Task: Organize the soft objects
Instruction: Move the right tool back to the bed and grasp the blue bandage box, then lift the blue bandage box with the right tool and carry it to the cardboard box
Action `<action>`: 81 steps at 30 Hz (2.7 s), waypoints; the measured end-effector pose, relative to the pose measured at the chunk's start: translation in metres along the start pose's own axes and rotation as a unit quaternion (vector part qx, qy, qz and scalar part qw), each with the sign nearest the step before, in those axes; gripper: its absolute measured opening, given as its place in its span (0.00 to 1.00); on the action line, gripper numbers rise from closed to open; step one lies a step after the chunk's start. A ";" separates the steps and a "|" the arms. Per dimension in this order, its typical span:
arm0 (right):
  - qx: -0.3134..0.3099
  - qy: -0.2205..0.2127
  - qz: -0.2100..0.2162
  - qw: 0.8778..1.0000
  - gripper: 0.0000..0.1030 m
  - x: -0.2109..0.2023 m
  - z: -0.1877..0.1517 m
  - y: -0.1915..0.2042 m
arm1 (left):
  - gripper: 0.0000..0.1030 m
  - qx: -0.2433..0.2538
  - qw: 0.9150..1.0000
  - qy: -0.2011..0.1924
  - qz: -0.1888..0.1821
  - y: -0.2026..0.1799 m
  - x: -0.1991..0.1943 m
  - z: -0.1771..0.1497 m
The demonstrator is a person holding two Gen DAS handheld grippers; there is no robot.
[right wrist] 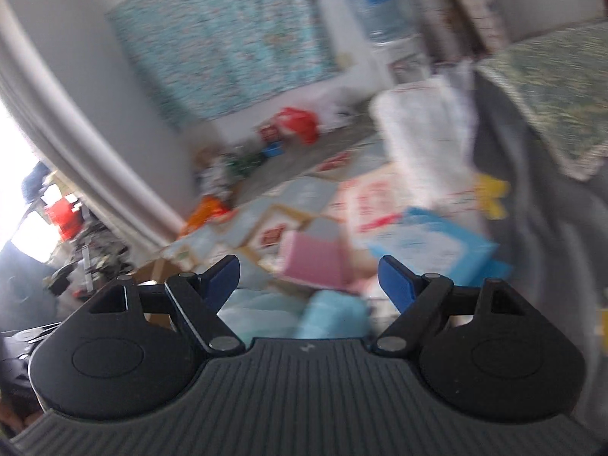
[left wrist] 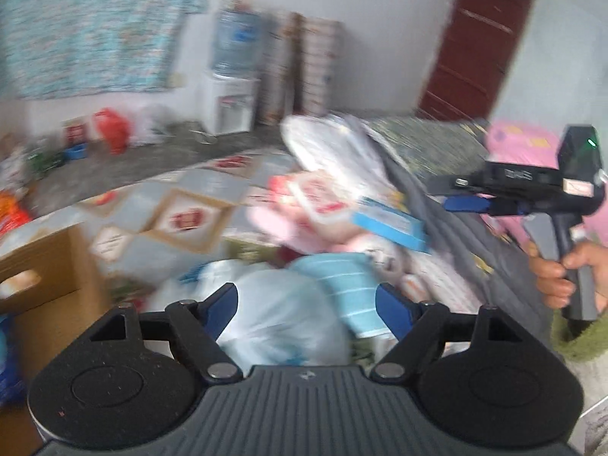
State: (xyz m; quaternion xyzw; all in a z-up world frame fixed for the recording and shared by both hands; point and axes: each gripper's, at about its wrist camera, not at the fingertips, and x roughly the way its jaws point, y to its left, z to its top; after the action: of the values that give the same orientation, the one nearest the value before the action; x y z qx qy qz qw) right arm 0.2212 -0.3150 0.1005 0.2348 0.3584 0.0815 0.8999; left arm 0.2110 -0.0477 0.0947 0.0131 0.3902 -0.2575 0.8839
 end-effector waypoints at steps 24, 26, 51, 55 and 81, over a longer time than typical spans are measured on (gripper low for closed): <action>0.050 0.088 -0.041 0.994 0.44 0.131 0.036 -0.125 | 0.44 -0.041 0.987 0.117 -0.106 -0.072 0.205 0.049; 0.059 0.096 -0.028 0.993 0.44 0.130 0.033 -0.126 | 0.45 -0.053 0.985 0.120 -0.111 -0.067 0.207 0.050; 0.153 0.114 0.067 0.979 0.43 0.137 0.003 -0.135 | 0.43 -0.101 0.981 0.127 -0.107 -0.049 0.227 0.056; 0.166 0.105 0.083 0.977 0.41 0.129 0.004 -0.137 | 0.40 -0.089 0.983 0.115 -0.108 -0.052 0.215 0.057; 0.063 0.113 0.227 0.965 0.42 0.086 -0.011 0.098 | 0.36 -0.128 0.990 -0.049 -0.029 0.046 -0.033 0.008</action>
State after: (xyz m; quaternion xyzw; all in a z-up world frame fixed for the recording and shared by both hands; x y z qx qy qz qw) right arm 0.2788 -0.1980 0.0881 0.3551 0.3998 0.2867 0.7949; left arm 0.2189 0.0050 0.1155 -0.1241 0.3763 -0.2316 0.8885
